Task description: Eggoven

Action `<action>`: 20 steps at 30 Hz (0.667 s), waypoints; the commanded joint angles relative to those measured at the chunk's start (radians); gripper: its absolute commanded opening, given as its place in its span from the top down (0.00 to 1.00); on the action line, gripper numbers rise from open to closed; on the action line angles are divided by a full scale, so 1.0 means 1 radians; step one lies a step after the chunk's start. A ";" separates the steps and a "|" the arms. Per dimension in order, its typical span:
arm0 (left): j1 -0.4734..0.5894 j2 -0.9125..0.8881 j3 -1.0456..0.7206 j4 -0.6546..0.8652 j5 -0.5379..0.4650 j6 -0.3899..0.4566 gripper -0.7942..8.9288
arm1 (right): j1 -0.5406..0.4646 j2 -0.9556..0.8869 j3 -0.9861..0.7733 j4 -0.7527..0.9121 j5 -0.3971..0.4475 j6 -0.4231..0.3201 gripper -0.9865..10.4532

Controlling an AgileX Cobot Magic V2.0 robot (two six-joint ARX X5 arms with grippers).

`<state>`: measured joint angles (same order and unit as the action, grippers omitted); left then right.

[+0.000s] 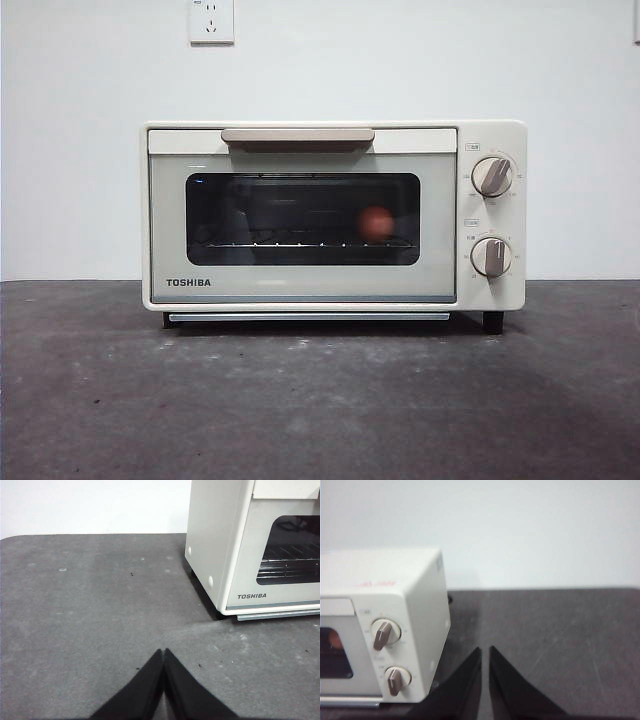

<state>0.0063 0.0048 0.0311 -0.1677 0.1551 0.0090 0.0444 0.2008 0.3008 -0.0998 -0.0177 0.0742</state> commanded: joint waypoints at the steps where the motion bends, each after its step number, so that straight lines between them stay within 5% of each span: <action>1: 0.003 -0.002 -0.028 0.011 -0.002 -0.002 0.91 | -0.015 -0.049 -0.055 0.004 0.000 -0.014 0.91; 20: 0.003 -0.002 -0.028 0.011 -0.002 -0.002 0.91 | -0.020 -0.197 -0.288 -0.053 -0.005 0.056 0.91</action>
<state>0.0063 0.0048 0.0311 -0.1677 0.1551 0.0090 0.0254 0.0051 0.0158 -0.1665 -0.0242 0.1135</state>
